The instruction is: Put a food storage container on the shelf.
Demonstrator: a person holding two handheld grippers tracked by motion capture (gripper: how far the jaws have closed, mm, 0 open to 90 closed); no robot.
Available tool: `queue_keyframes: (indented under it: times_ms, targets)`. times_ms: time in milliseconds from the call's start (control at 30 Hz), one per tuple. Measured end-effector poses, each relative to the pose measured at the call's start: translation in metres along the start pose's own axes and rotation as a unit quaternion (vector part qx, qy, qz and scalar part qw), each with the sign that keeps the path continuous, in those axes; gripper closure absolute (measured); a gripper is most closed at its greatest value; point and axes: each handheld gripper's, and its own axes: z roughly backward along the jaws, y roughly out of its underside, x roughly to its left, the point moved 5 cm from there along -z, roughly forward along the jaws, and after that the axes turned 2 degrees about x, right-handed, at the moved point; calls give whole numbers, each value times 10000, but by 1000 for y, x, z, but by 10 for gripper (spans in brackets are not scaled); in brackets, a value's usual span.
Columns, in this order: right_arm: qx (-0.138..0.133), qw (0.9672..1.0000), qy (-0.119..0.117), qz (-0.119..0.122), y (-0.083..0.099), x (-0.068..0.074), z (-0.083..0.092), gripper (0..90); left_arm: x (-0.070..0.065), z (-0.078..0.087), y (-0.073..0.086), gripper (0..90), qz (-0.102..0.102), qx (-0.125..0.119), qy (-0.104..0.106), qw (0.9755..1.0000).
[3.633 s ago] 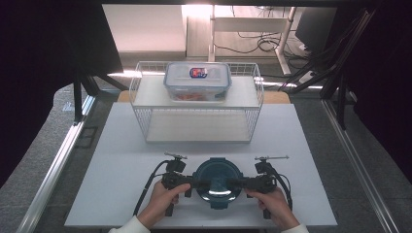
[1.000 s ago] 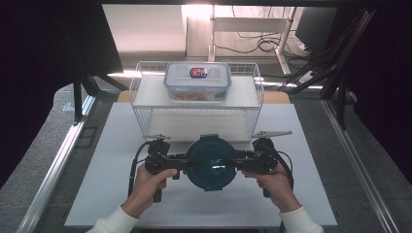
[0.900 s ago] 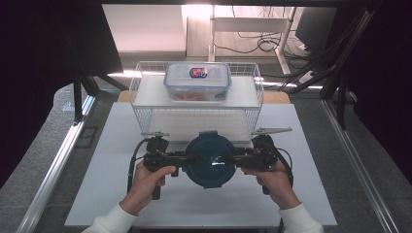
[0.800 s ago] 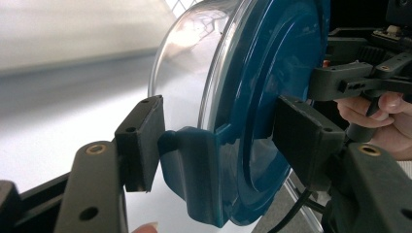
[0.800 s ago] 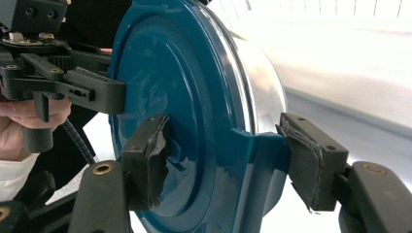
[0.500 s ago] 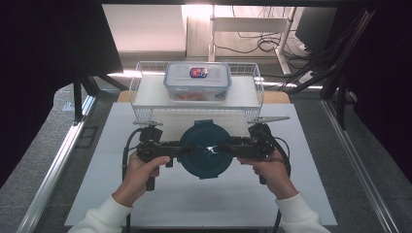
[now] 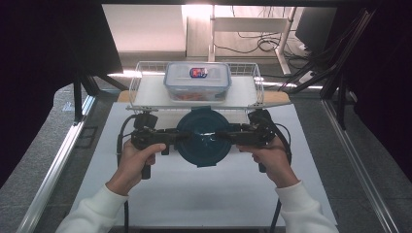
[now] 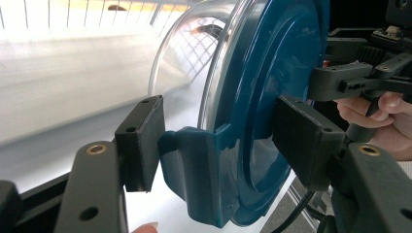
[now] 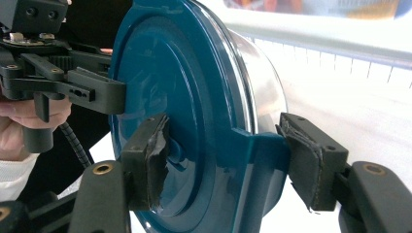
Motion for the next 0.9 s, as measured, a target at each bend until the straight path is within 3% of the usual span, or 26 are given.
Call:
queue_keyframes:
  times_ms: [500,900]
  targets:
    - [-126,9997,10,218,-48,9,10,368,-8,21,-40,372,-125,-155,-22,9998]
    - [-283,9991,55,319,-90,13,20,368,-14,37,-83,371,-223,-276,-15,9994]
